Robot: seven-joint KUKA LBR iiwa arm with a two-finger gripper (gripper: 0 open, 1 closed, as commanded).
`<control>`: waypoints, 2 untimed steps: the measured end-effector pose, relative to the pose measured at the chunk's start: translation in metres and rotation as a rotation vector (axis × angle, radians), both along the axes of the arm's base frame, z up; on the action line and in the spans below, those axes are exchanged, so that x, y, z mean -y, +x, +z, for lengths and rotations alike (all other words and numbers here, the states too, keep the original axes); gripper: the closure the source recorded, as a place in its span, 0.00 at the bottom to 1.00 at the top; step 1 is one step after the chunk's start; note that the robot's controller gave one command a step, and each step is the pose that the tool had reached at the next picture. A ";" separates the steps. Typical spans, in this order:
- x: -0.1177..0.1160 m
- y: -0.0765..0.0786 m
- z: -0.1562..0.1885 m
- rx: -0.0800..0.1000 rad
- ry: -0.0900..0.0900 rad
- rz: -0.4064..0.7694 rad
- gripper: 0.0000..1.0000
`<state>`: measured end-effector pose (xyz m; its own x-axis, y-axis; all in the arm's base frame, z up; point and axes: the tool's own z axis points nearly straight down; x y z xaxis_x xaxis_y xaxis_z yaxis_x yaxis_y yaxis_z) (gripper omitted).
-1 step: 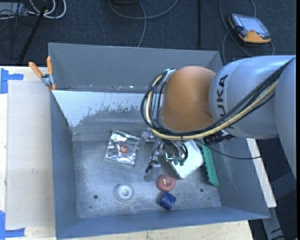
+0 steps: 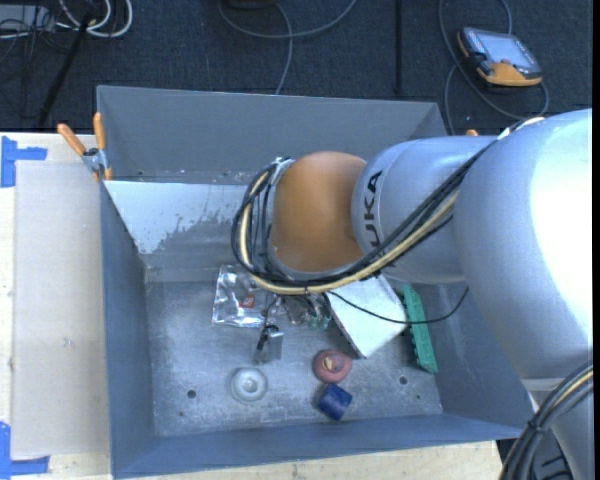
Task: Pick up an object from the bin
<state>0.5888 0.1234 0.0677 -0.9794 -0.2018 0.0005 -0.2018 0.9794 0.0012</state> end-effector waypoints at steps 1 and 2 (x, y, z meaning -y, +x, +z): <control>0.001 0.001 0.003 0.002 0.000 -0.004 1.00; -0.027 0.034 0.216 0.012 0.002 0.008 1.00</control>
Offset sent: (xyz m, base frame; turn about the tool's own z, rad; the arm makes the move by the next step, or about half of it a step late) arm 0.0000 0.0000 0.0000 0.0000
